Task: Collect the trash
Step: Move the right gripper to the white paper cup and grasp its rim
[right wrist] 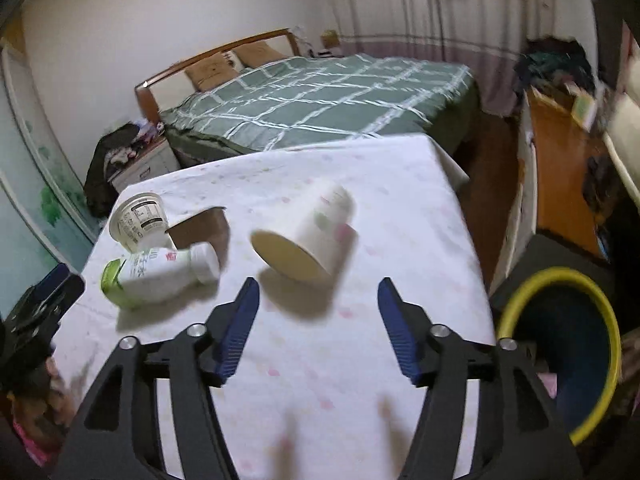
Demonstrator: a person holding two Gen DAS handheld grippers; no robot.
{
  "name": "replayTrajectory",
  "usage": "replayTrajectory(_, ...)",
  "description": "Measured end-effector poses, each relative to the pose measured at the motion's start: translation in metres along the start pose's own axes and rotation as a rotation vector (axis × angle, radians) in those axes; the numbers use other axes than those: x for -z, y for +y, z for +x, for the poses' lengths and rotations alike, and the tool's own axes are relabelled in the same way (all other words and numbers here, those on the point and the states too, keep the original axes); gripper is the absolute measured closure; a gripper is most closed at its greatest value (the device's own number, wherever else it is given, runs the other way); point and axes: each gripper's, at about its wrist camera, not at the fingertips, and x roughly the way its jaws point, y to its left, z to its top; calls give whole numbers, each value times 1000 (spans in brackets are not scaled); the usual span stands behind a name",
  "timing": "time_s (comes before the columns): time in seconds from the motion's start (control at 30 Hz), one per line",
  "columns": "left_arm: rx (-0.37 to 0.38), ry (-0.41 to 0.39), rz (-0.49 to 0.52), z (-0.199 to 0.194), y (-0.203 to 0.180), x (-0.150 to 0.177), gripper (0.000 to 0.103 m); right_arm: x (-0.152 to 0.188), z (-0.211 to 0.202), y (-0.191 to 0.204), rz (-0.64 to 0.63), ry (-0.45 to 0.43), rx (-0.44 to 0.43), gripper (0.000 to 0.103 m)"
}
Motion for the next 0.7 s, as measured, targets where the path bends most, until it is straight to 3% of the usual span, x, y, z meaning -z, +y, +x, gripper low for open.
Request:
replayTrajectory(0.17,20,15,-3,-2,-2,4,11,-8,43,15,-35,42,106,44)
replayTrajectory(0.23,25,18,-12,-1,-3,4,11,-11,51,15,-31,41,119,50)
replayTrajectory(0.3,24,21,-20,1,-3,4,11,-12,58,15,-29,45,127,66)
replayTrajectory(0.33,25,23,-22,1,-3,5,11,-13,61,14,-27,50,134,88)
replayTrajectory(0.37,25,25,-23,2,-3,5,11,-13,63,13,-31,52,150,98)
replayTrajectory(0.57,17,34,-13,4,-6,7,11,-5,35,1,-18,3,131,100)
replayTrajectory(0.7,16,38,3,5,-10,9,11,5,2,-29,44,-26,131,100)
